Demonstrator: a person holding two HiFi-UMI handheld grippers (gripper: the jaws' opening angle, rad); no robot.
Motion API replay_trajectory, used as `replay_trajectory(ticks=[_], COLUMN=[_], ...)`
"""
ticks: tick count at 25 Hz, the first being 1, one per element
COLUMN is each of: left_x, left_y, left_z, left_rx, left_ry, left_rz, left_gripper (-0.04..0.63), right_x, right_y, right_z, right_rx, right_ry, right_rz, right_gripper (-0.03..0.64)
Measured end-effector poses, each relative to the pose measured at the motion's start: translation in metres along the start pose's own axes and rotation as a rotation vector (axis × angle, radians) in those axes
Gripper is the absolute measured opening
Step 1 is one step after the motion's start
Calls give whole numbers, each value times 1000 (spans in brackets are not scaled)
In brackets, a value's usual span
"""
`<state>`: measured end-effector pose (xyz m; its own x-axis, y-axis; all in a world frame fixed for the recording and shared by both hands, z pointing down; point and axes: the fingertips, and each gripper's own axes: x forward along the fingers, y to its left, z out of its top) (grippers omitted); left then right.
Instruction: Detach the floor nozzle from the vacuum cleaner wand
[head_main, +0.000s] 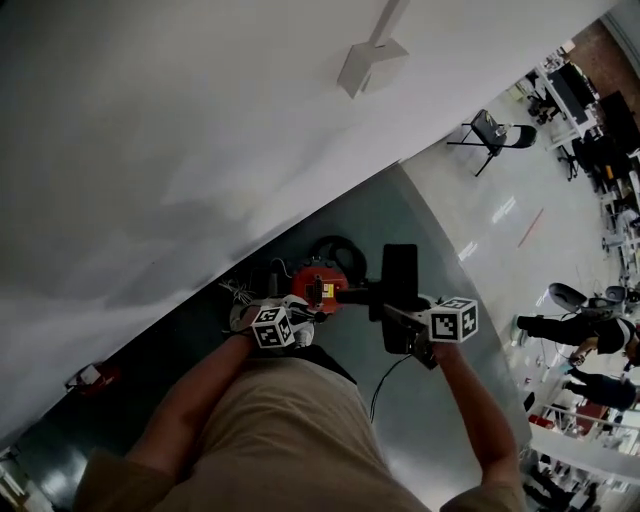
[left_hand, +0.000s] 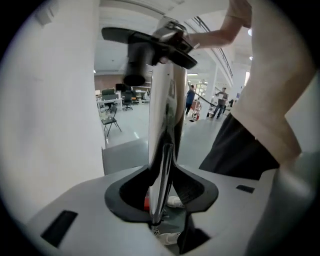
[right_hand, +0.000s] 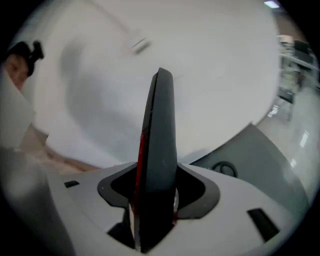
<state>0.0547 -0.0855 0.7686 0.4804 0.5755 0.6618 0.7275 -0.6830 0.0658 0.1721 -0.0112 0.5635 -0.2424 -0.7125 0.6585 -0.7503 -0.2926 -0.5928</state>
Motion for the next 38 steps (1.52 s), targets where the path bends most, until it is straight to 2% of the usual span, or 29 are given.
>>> replay_trajectory(ticks=[1, 2, 3, 5, 6, 10, 16, 18, 22, 25, 32, 35, 38], left_x=[-7, -16, -24, -32, -33, -34, -50, -55, -80, -101, -134, -145, -157], left_y=[9, 22, 36, 55, 61, 73, 85, 93, 122, 145, 172, 177, 177], left_z=[-12, -22, -29, -34, -35, -37, -53, -62, -81, -103, -150, -170, -186], left_rx=[-31, -73, -107, -126, -124, -146, -243, -338, -693, -879, -1067, -1163, -1261], left_ry=[0, -11, -24, -29, -16, 28, 30, 7, -116, -169, -170, -209, -265], left_rz=[29, 66, 95, 122, 132, 189, 246, 280, 388, 476, 569, 614, 642], left_gripper=[155, 155, 155, 155, 155, 155, 155, 155, 182, 207, 216, 221, 238], right_x=[-19, -38, -51, -60, -58, -41, -10, -4, 4, 8, 12, 11, 5], right_y=[-1, 10, 28, 56, 64, 76, 87, 87, 87, 86, 77, 70, 68], right_z=[14, 27, 38, 54, 59, 62, 46, 43, 35, 28, 11, 6, 3], right_rx=[59, 47, -22, -181, -215, -204, -256, -253, -234, -200, -141, -99, -1], right_ry=[-79, -136, -160, -158, -165, -221, -200, -197, -198, -204, -201, -208, -233], right_rz=[-15, -26, -30, -25, -16, 18, 40, 48, 59, 68, 59, 59, 95], right_gripper=[225, 225, 225, 225, 225, 225, 225, 225, 225, 225, 225, 225, 225])
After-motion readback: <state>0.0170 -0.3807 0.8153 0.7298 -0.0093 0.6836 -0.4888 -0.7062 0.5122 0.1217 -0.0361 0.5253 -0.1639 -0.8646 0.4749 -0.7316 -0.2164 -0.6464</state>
